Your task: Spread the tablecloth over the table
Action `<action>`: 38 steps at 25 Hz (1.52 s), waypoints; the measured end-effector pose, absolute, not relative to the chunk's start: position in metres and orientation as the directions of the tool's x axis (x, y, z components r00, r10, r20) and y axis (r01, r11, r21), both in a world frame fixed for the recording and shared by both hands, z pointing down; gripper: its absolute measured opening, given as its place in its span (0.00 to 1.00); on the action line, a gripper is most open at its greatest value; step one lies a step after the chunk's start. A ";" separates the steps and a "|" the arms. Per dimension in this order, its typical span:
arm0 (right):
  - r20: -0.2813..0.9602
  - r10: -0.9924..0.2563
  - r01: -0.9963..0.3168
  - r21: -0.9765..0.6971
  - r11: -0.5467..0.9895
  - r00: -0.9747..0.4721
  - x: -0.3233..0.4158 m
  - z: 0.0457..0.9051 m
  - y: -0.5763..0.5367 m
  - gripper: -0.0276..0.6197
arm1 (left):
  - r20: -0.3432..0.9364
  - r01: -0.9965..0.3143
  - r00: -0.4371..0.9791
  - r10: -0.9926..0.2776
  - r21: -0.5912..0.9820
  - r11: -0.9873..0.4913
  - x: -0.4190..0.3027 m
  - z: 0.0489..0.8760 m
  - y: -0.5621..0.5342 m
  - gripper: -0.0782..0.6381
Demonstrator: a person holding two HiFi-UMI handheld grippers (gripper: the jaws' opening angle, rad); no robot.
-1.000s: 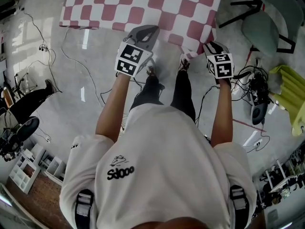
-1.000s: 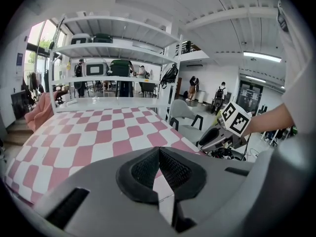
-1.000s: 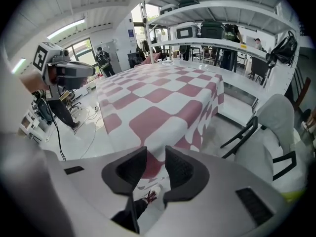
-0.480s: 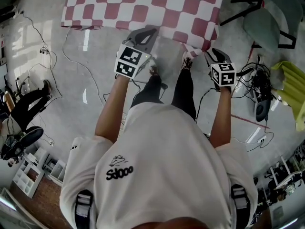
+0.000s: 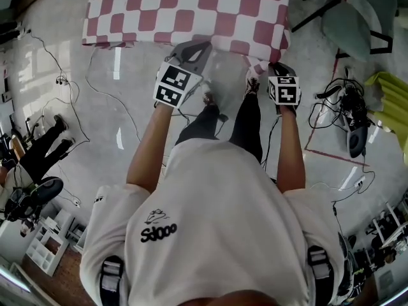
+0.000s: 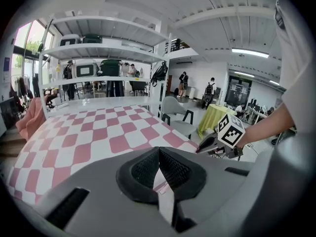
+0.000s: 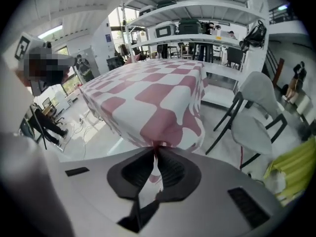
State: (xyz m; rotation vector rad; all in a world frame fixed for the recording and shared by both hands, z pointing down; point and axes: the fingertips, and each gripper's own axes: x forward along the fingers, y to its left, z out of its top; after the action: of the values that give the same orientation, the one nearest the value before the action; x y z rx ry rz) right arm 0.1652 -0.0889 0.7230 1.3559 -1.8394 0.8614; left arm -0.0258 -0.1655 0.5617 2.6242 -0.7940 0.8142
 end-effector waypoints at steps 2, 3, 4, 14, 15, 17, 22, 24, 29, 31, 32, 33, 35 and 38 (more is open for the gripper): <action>0.821 -0.518 -0.966 -0.148 0.211 -0.239 0.164 0.723 -0.086 0.09 | 0.591 -0.577 0.689 -0.419 0.097 -0.811 -0.030 0.561 -0.163 0.15; 0.819 -0.520 -0.965 -0.149 0.217 -0.243 0.163 0.723 -0.084 0.08 | 0.592 -0.576 0.689 -0.419 0.095 -0.812 -0.032 0.561 -0.162 0.15; 0.819 -0.521 -0.963 -0.139 0.229 -0.242 0.162 0.722 -0.081 0.08 | 0.591 -0.575 0.689 -0.420 0.093 -0.813 -0.034 0.561 -0.161 0.15; 0.840 -0.498 -0.969 -0.118 0.217 -0.214 0.157 0.724 -0.063 0.08 | 0.571 -0.548 0.708 -0.415 0.075 -0.833 -0.049 0.552 -0.155 0.15; 0.851 -0.484 -0.970 -0.107 0.218 -0.203 0.157 0.726 -0.060 0.10 | 0.566 -0.544 0.712 -0.415 0.073 -0.836 -0.050 0.550 -0.154 0.15; 0.866 -0.464 -0.970 -0.090 0.226 -0.188 0.154 0.727 -0.052 0.33 | 0.555 -0.536 0.721 -0.414 0.068 -0.841 -0.053 0.546 -0.152 0.15; 0.847 -0.509 -0.978 -0.052 0.204 -0.151 0.150 0.695 -0.035 0.34 | 0.529 -0.524 0.738 -0.419 0.057 -0.850 -0.061 0.529 -0.146 0.15; 0.825 -0.551 -0.982 -0.025 0.186 -0.126 0.154 0.671 -0.035 0.33 | 0.515 -0.526 0.742 -0.429 0.050 -0.849 -0.065 0.519 -0.148 0.15; 0.717 -0.692 -0.990 0.024 0.136 -0.077 0.174 0.592 -0.057 0.24 | 0.459 -0.556 0.741 -0.491 0.008 -0.831 -0.068 0.478 -0.160 0.15; 0.668 -0.742 -0.990 0.057 0.126 -0.056 0.185 0.558 -0.068 0.20 | 0.431 -0.572 0.738 -0.519 -0.009 -0.820 -0.066 0.459 -0.165 0.15; 0.642 -0.766 -0.989 0.075 0.124 -0.047 0.189 0.540 -0.072 0.18 | 0.416 -0.580 0.737 -0.532 -0.014 -0.815 -0.065 0.451 -0.167 0.15; 0.614 -0.788 -0.988 0.093 0.123 -0.040 0.193 0.521 -0.077 0.15 | 0.403 -0.587 0.736 -0.544 -0.020 -0.809 -0.064 0.442 -0.167 0.15; 0.557 -0.830 -0.985 0.124 0.121 -0.032 0.200 0.483 -0.085 0.11 | 0.377 -0.601 0.732 -0.568 -0.036 -0.799 -0.061 0.423 -0.168 0.15; 0.479 -0.877 -0.981 0.145 0.126 -0.042 0.210 0.432 -0.097 0.08 | 0.331 -0.620 0.726 -0.603 -0.065 -0.782 -0.053 0.394 -0.173 0.15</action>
State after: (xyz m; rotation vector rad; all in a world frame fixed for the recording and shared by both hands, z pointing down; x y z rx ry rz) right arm 0.2099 -0.0967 0.4315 1.7890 -1.9584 0.3071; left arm -0.0527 -0.1730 0.3943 2.8719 -1.0180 0.5245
